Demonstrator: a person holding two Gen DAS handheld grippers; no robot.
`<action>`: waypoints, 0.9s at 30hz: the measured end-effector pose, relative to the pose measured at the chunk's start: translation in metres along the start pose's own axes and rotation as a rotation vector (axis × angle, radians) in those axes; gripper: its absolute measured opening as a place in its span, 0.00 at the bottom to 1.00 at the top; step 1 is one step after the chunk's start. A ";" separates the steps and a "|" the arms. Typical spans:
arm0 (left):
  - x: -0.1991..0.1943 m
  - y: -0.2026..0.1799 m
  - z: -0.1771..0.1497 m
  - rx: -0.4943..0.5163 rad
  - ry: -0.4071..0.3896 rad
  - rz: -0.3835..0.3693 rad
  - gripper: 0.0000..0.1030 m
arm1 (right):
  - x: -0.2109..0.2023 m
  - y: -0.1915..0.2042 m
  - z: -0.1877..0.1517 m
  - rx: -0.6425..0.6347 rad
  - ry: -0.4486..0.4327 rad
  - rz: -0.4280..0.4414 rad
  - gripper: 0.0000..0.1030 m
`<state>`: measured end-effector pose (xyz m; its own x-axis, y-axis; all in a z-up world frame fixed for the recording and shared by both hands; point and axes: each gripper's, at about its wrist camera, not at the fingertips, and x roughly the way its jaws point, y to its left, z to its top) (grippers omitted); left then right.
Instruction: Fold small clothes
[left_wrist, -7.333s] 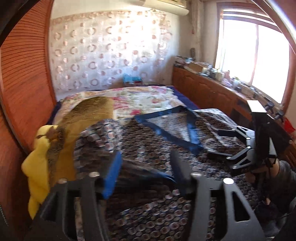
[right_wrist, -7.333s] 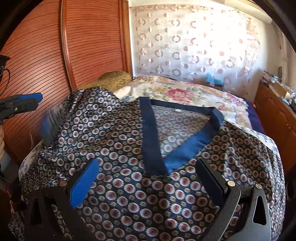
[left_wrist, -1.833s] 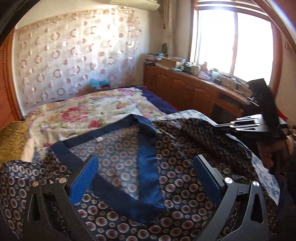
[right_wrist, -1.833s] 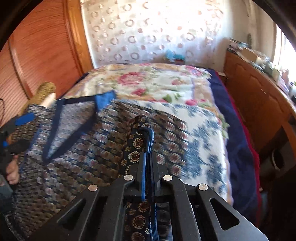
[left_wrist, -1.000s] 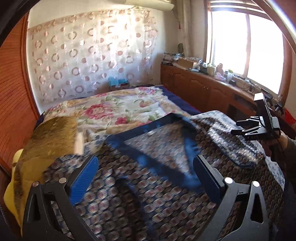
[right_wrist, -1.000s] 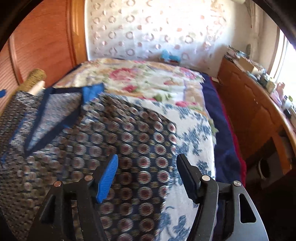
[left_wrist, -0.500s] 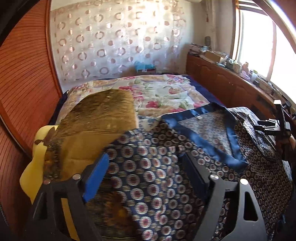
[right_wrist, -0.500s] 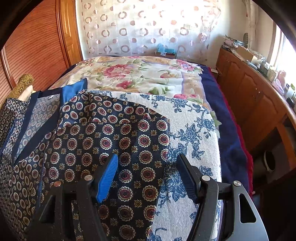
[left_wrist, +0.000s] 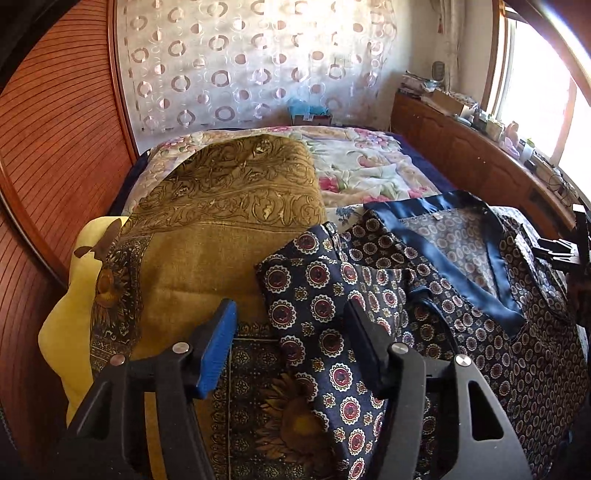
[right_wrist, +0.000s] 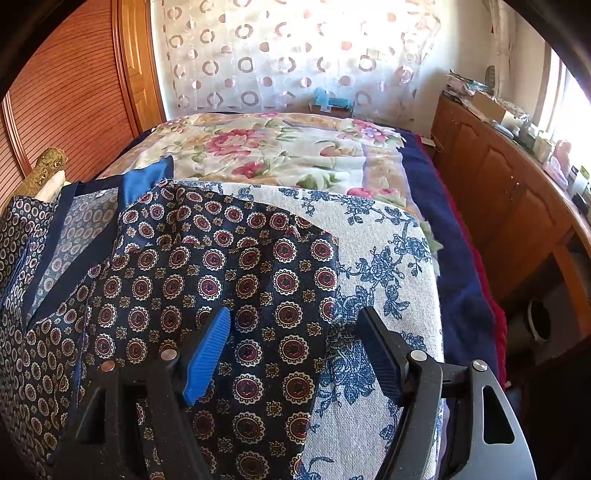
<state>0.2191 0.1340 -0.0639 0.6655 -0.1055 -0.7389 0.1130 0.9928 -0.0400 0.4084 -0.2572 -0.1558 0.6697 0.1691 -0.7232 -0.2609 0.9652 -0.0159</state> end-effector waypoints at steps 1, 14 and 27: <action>0.001 0.000 0.000 0.002 0.002 0.003 0.59 | 0.000 0.000 0.000 -0.001 0.000 -0.001 0.71; -0.002 -0.005 -0.001 0.027 -0.018 -0.009 0.35 | -0.002 0.000 0.000 -0.003 0.001 -0.001 0.71; -0.004 -0.016 0.004 0.067 -0.027 -0.021 0.18 | -0.002 -0.001 0.000 -0.003 0.001 -0.001 0.71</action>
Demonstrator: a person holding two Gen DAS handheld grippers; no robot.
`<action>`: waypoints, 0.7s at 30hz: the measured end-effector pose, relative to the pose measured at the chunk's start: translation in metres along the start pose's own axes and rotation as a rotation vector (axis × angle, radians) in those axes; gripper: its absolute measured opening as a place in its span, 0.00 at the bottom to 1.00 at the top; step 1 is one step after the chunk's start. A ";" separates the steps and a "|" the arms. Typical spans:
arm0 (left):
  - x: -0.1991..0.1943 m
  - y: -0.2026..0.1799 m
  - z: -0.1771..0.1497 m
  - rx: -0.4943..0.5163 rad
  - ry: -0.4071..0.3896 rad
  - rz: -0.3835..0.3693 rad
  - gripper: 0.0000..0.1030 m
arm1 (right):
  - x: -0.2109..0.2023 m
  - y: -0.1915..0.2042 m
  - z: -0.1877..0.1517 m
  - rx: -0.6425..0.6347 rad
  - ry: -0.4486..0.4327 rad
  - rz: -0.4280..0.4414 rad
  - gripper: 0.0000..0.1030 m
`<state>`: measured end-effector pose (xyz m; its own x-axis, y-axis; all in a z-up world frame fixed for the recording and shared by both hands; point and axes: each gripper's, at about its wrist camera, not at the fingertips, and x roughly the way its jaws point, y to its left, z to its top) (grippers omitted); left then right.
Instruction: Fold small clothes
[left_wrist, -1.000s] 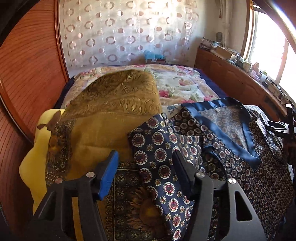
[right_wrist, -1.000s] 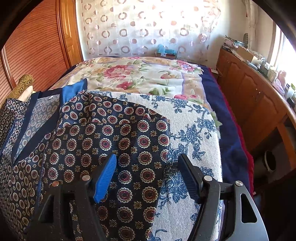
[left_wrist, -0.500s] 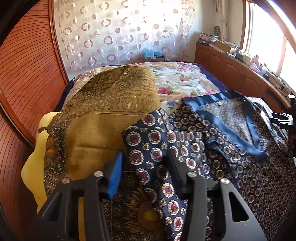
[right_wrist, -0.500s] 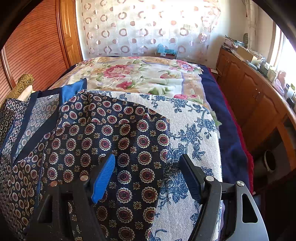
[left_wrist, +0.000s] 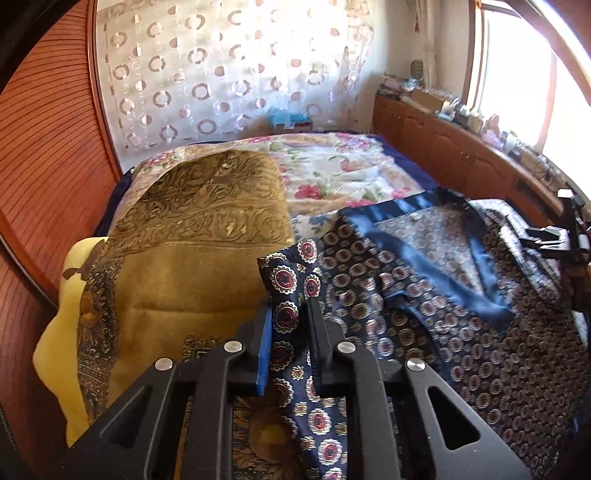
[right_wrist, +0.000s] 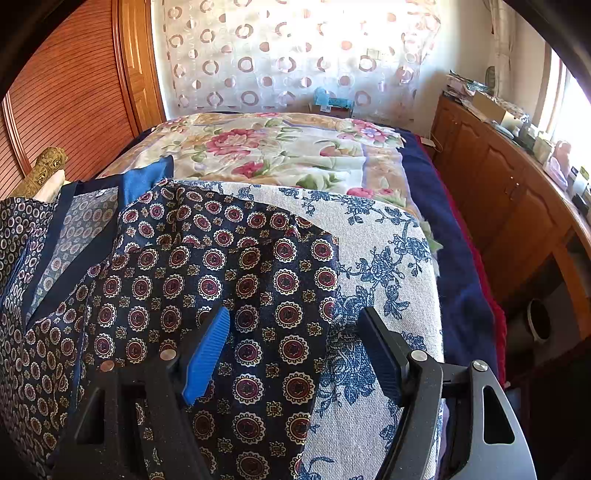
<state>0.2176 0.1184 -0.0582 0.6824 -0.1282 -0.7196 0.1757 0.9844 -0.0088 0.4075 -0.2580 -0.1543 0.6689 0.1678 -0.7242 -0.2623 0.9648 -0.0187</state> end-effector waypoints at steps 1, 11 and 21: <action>0.002 0.001 0.000 -0.002 0.008 0.011 0.18 | 0.000 0.000 0.000 0.000 0.000 0.000 0.71; -0.012 -0.003 0.002 0.012 -0.020 0.007 0.05 | -0.001 -0.003 0.007 -0.064 0.035 0.000 0.72; -0.046 -0.017 0.011 0.001 -0.135 -0.020 0.03 | 0.012 -0.013 0.025 -0.015 0.047 0.052 0.35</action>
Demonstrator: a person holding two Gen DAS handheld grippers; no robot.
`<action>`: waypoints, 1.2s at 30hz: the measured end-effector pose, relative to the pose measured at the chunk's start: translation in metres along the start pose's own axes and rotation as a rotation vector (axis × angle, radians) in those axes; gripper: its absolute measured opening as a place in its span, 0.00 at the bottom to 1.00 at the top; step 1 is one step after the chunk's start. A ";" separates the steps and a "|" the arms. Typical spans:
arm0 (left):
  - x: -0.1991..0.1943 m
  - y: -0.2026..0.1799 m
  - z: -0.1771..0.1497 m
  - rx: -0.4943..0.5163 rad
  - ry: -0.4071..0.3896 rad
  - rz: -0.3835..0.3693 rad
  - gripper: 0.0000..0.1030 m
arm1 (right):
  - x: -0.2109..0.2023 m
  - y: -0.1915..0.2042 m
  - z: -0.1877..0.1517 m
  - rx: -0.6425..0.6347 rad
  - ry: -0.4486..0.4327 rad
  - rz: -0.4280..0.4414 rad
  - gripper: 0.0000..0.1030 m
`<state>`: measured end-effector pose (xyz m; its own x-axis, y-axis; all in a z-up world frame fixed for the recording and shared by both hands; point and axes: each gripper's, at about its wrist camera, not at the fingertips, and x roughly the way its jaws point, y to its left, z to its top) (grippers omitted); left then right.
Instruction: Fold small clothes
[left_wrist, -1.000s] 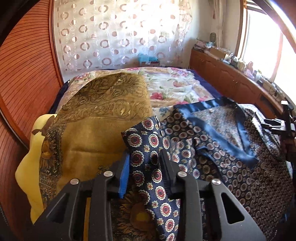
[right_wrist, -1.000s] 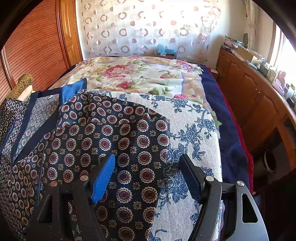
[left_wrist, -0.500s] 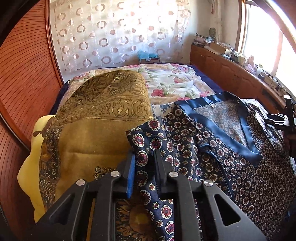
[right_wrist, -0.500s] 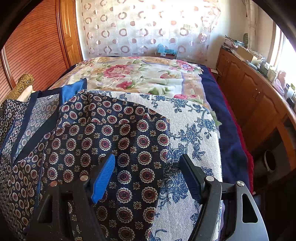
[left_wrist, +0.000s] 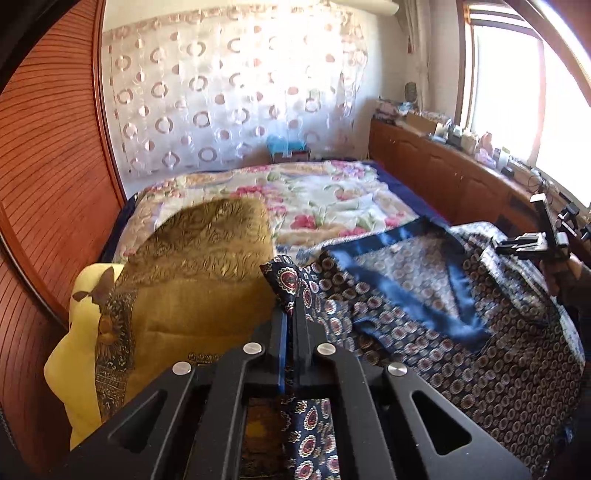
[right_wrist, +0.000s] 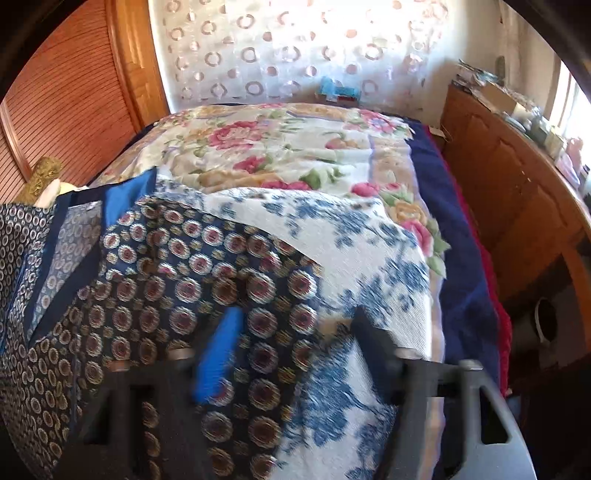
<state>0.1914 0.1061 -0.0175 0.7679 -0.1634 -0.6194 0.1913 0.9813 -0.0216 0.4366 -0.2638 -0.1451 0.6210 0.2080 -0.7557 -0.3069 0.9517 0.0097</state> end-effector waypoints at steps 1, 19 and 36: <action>-0.005 -0.003 0.002 0.000 -0.011 -0.011 0.03 | -0.001 0.005 0.000 -0.020 0.002 0.020 0.10; -0.158 -0.008 -0.076 -0.044 -0.196 -0.001 0.02 | -0.200 0.056 -0.110 -0.091 -0.281 0.050 0.02; -0.144 0.025 -0.199 -0.207 0.013 0.008 0.16 | -0.225 0.035 -0.300 0.059 -0.097 0.104 0.05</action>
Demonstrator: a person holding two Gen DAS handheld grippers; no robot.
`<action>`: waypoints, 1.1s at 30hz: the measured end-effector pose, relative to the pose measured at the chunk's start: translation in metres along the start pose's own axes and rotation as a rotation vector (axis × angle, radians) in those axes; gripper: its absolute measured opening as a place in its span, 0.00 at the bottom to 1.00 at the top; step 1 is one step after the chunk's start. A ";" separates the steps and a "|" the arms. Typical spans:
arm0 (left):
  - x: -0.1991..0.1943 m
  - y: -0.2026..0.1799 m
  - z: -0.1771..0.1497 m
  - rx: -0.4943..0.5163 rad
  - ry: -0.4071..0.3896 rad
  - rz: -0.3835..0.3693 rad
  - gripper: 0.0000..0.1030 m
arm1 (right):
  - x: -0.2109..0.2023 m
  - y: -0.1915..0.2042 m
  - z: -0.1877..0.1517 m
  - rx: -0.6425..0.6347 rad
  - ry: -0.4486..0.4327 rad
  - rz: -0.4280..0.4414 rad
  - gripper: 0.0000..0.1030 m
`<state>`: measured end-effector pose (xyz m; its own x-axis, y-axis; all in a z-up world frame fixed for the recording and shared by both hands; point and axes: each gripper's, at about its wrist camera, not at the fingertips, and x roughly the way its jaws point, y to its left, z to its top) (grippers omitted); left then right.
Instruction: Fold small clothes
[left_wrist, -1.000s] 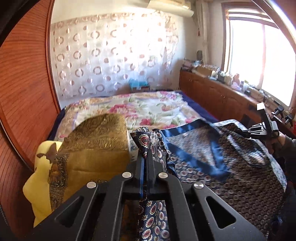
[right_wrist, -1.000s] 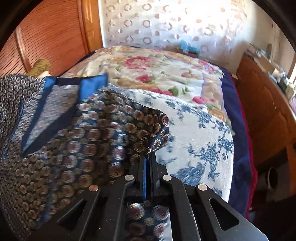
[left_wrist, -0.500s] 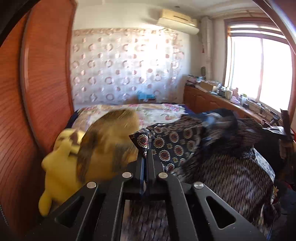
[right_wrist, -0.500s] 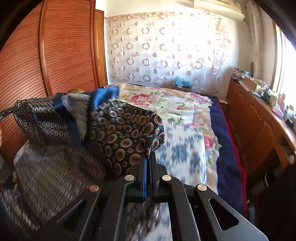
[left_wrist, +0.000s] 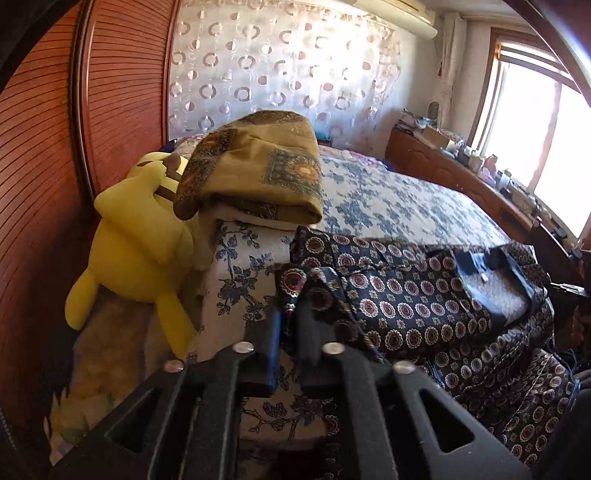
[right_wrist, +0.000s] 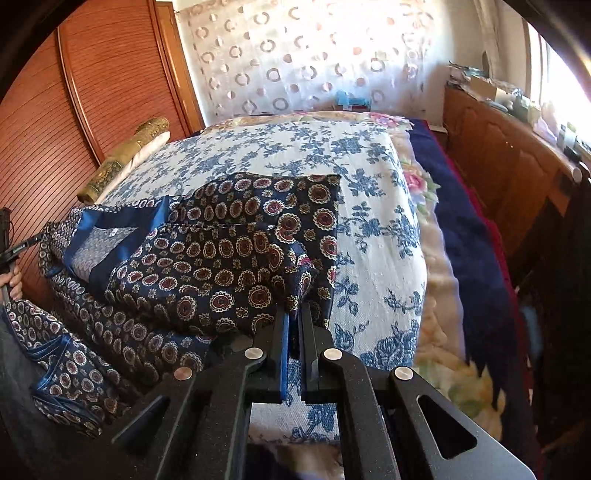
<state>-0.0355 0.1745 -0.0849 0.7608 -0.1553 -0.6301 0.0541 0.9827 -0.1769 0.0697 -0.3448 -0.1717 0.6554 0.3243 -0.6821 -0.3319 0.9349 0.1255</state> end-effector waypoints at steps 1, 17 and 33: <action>-0.004 0.002 0.002 0.000 -0.012 -0.005 0.17 | -0.002 -0.001 0.002 -0.003 -0.007 -0.004 0.07; 0.018 -0.018 0.050 0.125 -0.044 -0.021 0.73 | -0.012 0.025 0.055 -0.104 -0.136 -0.101 0.68; 0.092 -0.020 0.051 0.137 0.203 -0.043 0.67 | 0.085 0.005 0.073 -0.061 0.063 -0.026 0.69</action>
<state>0.0666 0.1456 -0.1012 0.6108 -0.2009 -0.7659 0.1818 0.9770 -0.1114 0.1738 -0.3016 -0.1764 0.6206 0.2885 -0.7291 -0.3575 0.9317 0.0644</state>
